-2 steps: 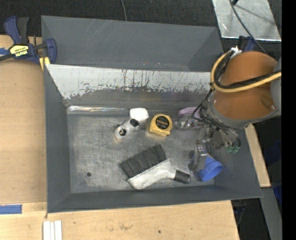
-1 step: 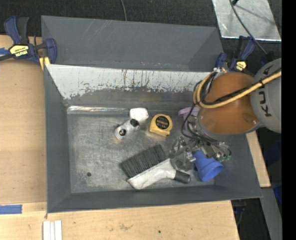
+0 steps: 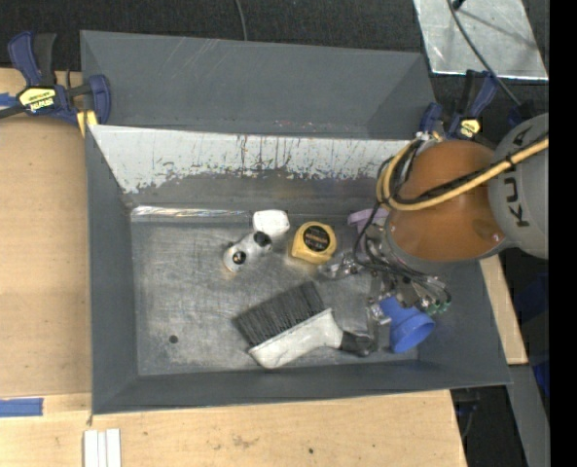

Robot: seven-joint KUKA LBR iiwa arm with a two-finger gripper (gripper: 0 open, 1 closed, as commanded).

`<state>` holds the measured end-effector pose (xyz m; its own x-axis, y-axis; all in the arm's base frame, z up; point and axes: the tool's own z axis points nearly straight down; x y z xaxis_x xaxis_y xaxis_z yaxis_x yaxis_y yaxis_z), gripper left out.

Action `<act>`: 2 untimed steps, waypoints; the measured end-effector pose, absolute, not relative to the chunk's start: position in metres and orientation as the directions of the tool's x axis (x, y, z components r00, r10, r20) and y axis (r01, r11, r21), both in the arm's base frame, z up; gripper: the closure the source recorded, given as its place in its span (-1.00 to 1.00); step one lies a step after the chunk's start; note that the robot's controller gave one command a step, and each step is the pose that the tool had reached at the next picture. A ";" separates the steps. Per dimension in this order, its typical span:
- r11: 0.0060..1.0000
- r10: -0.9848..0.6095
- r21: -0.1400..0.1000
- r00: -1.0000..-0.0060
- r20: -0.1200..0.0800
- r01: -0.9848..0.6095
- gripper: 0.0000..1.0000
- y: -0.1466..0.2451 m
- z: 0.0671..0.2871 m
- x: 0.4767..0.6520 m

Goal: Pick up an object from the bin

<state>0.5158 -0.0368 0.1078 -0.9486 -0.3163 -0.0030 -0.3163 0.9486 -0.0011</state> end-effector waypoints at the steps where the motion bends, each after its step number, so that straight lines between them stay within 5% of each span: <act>1: 0.949 -0.317 -0.001 -0.949 -0.003 -0.317 -1.00 -0.037 0.108 0.516; 2: 0.937 -0.349 -0.002 -0.937 -0.001 -0.349 -1.00 -0.031 0.104 0.515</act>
Offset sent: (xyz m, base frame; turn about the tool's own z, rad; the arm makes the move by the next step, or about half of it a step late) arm -0.0034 0.0315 -0.0188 -0.1517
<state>0.5152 -0.0311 0.1038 -0.9373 -0.3486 -0.0013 -0.3486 0.9373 -0.0020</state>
